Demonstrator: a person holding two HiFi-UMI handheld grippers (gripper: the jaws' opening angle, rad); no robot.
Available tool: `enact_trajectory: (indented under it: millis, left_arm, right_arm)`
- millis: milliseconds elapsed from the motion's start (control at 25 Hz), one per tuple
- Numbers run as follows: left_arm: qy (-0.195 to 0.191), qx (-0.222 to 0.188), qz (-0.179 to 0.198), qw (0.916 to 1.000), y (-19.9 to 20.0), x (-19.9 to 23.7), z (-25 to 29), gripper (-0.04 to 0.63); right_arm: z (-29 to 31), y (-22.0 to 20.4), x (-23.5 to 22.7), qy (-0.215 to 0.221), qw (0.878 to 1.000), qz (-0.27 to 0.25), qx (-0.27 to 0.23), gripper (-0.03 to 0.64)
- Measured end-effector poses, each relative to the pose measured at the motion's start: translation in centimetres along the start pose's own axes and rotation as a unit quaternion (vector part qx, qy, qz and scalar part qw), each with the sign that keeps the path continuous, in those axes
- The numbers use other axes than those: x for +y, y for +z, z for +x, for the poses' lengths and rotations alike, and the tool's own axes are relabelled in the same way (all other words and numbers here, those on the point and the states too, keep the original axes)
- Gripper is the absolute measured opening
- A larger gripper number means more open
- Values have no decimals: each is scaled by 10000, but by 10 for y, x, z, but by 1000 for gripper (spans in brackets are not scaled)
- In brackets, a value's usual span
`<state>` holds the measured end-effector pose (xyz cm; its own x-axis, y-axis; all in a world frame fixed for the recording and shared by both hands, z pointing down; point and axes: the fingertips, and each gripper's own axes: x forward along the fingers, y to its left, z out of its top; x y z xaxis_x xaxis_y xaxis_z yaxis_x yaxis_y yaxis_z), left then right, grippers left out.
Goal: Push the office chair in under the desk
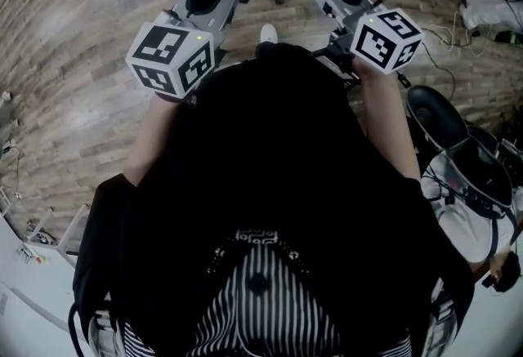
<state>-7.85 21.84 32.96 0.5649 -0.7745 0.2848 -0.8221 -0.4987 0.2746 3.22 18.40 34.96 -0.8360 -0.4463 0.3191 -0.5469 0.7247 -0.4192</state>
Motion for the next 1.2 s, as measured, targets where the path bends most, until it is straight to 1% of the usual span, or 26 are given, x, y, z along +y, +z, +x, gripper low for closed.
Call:
enact_trajectory:
  millis: [80,240,440,520,600,640,720,840,920,1040,1200]
  left_arm:
    - [131,96,53,9999,-5,4,0,0]
    - [412,106,-260,9988,-6,25,3,1]
    - [529,46,-185,9984,9,33,23,2]
    - [442,33,-204,9988,13,31,30,2]
    - [286,-26,-196,9994,20,26,35,2]
    - [278,-31,-142,9995,23,25,38,2]
    - [393,41,-18,9992,23,30,44,2]
    - [593,118,-22,9982,22,38,52,2]
    - [671,104,-55,9977,23,43,58,2]
    - [809,67,-75,9967,23,47,65,2]
    - [1120,83,-105,9936,24,54,74,2]
  right_arm:
    - [-2,-1,-9,-162,9998,-87,30,0]
    - [-6,6,-36,-481,9988,68,-87,0]
    - [-8,22,-64,-657,9977,48,-135,2]
    - [-5,27,-68,-570,9983,-11,-130,2]
    - [-3,30,-65,-321,9994,-82,-123,2]
    - [-3,32,-65,-259,9995,-134,-113,2]
    - [-2,33,-72,-309,9993,-216,-86,2]
    - [-3,37,-90,-388,9991,-130,-126,3]
    - [-3,41,-98,-275,9995,-140,-98,3]
    - [-3,44,-105,-98,9995,-296,2,3]
    - [-5,44,-128,-124,9993,-343,125,3]
